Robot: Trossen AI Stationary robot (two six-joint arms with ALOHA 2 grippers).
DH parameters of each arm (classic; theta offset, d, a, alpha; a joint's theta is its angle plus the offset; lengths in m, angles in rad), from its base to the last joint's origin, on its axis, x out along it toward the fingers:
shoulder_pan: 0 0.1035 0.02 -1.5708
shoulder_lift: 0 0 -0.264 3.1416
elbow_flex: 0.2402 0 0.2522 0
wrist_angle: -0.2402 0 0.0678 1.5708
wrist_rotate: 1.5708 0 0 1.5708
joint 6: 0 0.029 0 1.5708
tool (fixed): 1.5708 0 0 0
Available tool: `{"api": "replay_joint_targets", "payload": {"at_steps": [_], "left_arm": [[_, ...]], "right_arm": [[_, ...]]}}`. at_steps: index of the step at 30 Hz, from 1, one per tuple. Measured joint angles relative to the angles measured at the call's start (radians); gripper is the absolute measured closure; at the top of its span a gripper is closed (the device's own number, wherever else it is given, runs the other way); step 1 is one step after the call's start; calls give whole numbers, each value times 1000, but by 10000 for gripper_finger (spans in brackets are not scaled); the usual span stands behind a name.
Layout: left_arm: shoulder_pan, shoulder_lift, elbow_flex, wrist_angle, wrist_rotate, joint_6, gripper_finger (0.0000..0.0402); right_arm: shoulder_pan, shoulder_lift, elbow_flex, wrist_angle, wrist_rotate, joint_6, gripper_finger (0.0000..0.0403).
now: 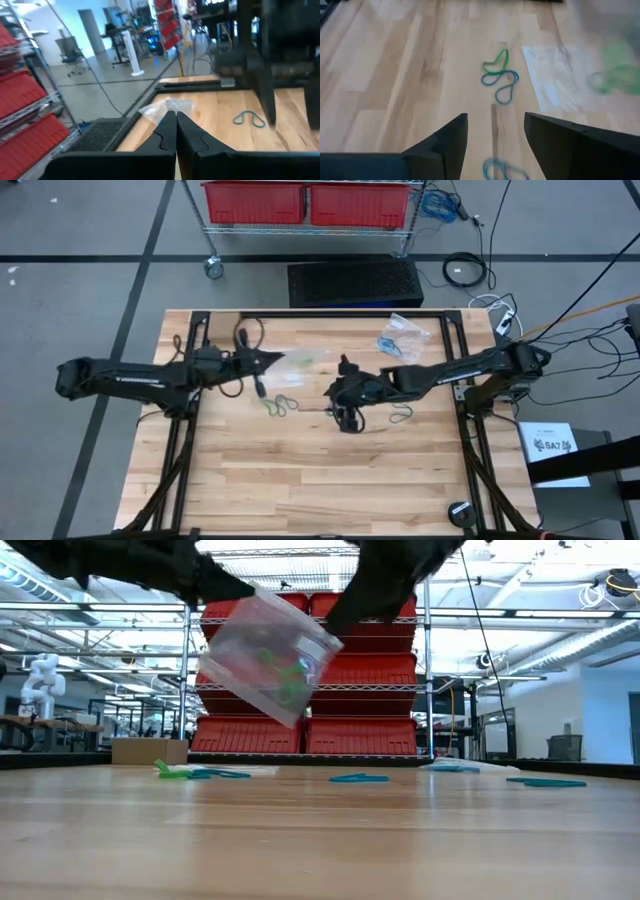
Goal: Sort rubber bands
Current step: Put the green rubber band into the transparent zip bag
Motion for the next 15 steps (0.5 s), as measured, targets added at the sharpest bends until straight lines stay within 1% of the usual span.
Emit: {"api": "replay_joint_targets", "payload": {"at_steps": [3,6,9,12,15], "left_arm": [[11,-89,-33,-5,-9,0,402],[22,-163,-58,-11,-10,0,402],[30,-217,-59,-52,-10,0,402],[34,-254,-59,-91,-11,0,402],[34,-278,-59,-117,-16,1,402]], "right_arm": [[-1,64,-50,184,-2,-50,218],[-2,149,-30,300,-1,-97,218],[-3,259,49,320,-12,-137,218],[-12,371,157,321,-89,-161,218],[-28,473,268,308,-132,-187,218]]}}
